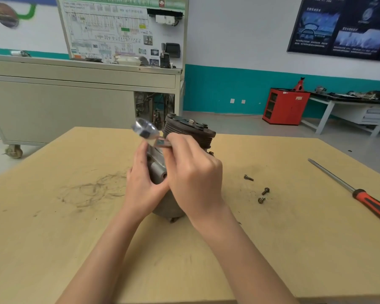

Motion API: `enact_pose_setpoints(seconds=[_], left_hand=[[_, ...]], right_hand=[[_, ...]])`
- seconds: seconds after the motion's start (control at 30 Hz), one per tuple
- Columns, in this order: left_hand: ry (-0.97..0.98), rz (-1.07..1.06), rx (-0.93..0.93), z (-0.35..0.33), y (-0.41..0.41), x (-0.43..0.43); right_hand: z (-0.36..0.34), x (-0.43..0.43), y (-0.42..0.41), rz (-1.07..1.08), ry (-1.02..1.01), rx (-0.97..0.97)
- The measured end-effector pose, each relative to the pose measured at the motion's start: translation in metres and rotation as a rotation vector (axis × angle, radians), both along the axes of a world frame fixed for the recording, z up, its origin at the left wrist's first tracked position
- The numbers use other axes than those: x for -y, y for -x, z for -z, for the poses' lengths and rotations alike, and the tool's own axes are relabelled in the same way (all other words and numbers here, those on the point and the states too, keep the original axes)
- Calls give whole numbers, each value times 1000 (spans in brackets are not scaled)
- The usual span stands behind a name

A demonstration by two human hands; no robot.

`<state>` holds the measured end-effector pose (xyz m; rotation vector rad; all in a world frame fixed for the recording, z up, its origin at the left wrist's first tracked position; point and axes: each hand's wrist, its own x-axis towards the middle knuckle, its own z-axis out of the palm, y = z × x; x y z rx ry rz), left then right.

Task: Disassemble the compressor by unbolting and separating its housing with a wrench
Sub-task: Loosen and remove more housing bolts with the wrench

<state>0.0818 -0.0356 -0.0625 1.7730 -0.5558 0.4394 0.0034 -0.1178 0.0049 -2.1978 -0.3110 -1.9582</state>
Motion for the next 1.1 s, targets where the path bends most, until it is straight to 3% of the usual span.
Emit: enact_pose_setpoints(seconds=[0.17, 0.47, 0.67, 0.83, 1.0, 1.03, 1.1], left_hand=[[42, 40, 17, -3, 4, 1], [-47, 44, 37, 1, 0, -1], [23, 69, 39, -2, 1, -1], [2, 32, 34, 1, -1, -1], [47, 85, 18, 2, -2, -4], [38, 76, 25, 2, -2, -4], [-7, 43, 39, 1, 0, -4]], right_hand=[[13, -15, 2, 88, 21, 12], [20, -8, 4, 66, -22, -31], [18, -6, 2, 24, -52, -74], [15, 6, 3, -206, -246, -51], [27, 31, 3, -418, -179, -93], [30, 37, 3, -524, -258, -123], [35, 49, 2, -834, -608, -186]])
